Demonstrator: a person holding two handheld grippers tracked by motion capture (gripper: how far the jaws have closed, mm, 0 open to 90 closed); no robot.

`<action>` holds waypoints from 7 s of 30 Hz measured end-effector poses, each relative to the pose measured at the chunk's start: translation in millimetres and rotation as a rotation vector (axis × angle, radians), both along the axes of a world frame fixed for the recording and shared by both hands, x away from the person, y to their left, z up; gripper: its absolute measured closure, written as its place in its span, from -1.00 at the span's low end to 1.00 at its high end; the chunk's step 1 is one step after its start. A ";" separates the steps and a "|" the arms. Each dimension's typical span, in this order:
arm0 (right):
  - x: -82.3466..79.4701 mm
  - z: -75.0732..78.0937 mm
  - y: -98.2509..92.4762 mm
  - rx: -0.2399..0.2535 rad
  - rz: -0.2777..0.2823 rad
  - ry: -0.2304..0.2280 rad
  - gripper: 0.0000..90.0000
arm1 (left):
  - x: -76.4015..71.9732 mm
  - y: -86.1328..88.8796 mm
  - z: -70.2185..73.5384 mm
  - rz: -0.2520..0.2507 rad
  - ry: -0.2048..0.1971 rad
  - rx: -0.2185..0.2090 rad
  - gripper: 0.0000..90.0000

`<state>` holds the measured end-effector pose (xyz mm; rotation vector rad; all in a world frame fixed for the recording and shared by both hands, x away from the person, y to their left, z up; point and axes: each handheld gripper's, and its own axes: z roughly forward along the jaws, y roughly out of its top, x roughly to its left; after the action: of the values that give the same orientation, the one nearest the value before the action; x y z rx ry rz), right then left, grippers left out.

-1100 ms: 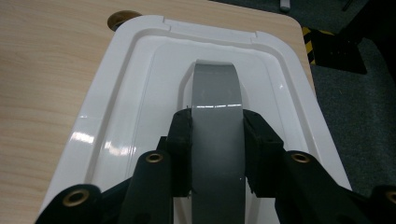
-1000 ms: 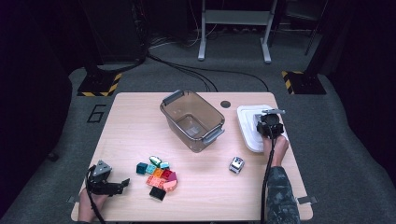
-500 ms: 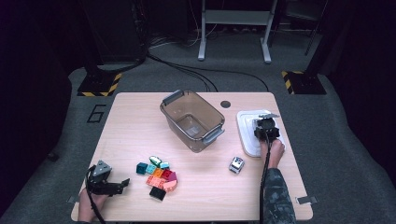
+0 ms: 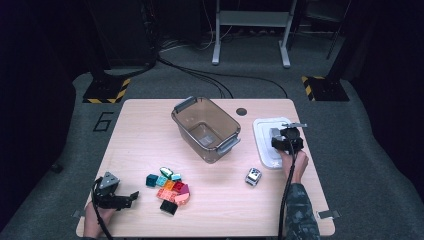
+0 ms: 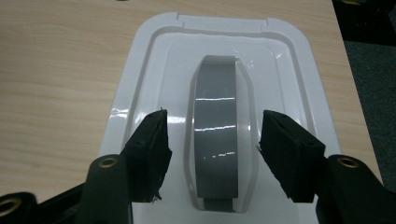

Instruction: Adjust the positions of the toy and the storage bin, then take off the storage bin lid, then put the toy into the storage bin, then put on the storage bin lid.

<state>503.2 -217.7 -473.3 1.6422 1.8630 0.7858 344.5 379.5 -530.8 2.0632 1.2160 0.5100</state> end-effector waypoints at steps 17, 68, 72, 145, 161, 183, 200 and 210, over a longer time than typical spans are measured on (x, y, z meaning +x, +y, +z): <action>-60.5 15.9 -14.3 0.034 0.098 -0.040 -0.75 | 0.0 0.0 0.0 0.000 -0.001 -0.001 -0.93; -143.1 -55.4 -27.6 0.002 0.114 0.008 -0.98 | -10.9 -7.0 43.4 0.032 -0.082 -0.040 -0.90; -143.5 -55.2 -26.8 0.011 0.105 0.012 -0.98 | -11.6 -11.5 47.2 0.015 -0.081 -0.049 -0.90; -99.8 -43.0 65.3 -0.036 0.516 0.072 -0.49 | -2.3 -37.8 -0.5 -0.051 0.003 0.013 -1.00; -102.3 -38.3 63.1 -0.020 0.511 0.041 -0.48 | -2.4 -38.1 -0.2 -0.049 0.008 0.011 -1.00; -98.4 4.3 65.8 -0.016 0.506 -0.006 -0.48 | -2.5 -38.5 -1.0 -0.048 -0.004 0.017 -1.00; -92.3 39.4 71.1 -0.021 0.508 -0.032 -0.48 | -2.7 -38.5 -0.9 -0.049 -0.001 0.017 -1.00; -82.9 64.2 75.5 -0.036 0.531 -0.058 -0.48 | -2.7 -38.5 -0.9 -0.049 -0.001 0.016 -1.00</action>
<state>420.2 -142.1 -409.1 1.0913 2.2857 0.9875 341.8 341.0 -531.8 2.1006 1.1612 0.4999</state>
